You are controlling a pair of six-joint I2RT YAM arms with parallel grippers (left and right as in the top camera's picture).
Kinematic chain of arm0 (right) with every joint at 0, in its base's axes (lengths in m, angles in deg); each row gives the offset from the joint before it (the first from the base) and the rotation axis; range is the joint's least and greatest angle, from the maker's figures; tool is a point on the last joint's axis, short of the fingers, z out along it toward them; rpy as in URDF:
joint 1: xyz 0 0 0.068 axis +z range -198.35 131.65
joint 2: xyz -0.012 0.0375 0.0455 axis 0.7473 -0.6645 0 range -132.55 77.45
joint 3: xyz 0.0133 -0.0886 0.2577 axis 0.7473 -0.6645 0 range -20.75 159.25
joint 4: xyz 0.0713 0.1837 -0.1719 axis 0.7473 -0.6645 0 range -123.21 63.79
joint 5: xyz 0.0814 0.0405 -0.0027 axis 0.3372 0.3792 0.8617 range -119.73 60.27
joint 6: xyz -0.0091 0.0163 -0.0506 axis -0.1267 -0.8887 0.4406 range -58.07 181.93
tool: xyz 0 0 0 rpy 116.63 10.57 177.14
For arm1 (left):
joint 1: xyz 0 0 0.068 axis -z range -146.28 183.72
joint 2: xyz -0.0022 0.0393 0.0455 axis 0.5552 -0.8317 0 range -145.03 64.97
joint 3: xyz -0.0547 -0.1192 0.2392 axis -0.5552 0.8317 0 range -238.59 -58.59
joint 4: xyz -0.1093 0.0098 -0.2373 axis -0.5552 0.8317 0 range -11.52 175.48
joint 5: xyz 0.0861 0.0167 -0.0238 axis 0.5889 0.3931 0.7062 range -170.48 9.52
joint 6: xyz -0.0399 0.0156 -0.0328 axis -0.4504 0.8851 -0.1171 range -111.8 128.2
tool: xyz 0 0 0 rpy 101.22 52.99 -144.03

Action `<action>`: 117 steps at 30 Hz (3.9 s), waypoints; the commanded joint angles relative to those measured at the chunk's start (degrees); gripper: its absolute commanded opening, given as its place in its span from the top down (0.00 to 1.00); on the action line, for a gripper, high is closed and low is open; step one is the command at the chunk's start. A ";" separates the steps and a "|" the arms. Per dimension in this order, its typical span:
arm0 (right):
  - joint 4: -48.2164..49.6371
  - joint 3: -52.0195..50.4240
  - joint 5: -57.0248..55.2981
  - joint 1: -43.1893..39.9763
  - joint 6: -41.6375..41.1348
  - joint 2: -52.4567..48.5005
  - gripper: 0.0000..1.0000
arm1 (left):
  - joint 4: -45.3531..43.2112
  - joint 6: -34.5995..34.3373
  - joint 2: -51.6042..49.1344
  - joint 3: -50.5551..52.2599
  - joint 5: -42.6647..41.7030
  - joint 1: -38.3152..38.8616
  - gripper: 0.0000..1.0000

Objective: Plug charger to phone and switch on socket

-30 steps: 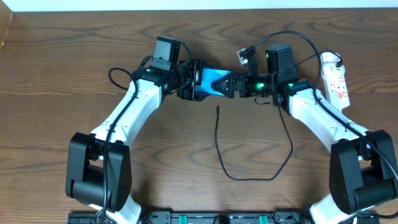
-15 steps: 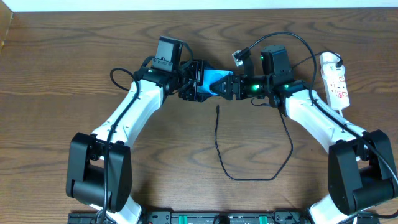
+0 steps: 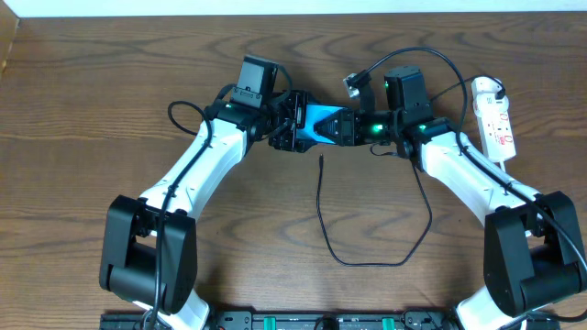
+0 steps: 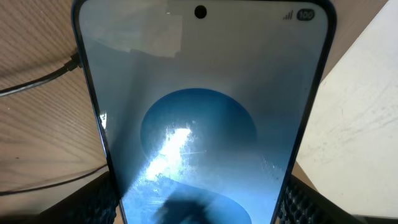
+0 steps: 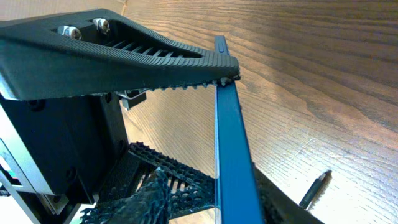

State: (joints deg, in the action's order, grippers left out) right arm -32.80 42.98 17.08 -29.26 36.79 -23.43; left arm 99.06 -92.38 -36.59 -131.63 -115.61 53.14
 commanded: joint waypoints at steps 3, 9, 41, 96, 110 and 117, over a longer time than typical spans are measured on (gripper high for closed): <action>0.02 0.98 0.24 0.20 0.33 -0.28 0.67 | -0.33 -0.72 1.68 -0.04 1.84 0.81 0.93; 0.09 0.98 0.24 0.20 0.31 -0.28 0.73 | -0.33 -0.72 1.68 -0.04 1.81 0.94 0.93; 0.35 0.98 -1.57 -0.83 0.33 -0.28 0.99 | -0.31 1.79 1.68 -0.04 1.79 1.07 0.43; 33.24 0.98 7.43 -5.27 -80.74 -0.28 0.99 | -22.38 10.05 6.10 -0.04 15.34 1.01 0.08; 34.32 0.98 8.90 -4.63 -83.52 -0.28 0.99 | -22.16 6.80 6.10 -0.04 17.90 1.01 0.28; 34.56 0.98 10.64 -4.63 -84.59 -0.28 0.99 | -21.64 6.82 6.10 -0.04 18.32 1.01 0.40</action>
State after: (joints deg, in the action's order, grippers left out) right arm 0.86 42.95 25.25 -34.09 -46.38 -23.45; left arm 77.07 -85.71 -31.59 -131.58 -98.30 54.19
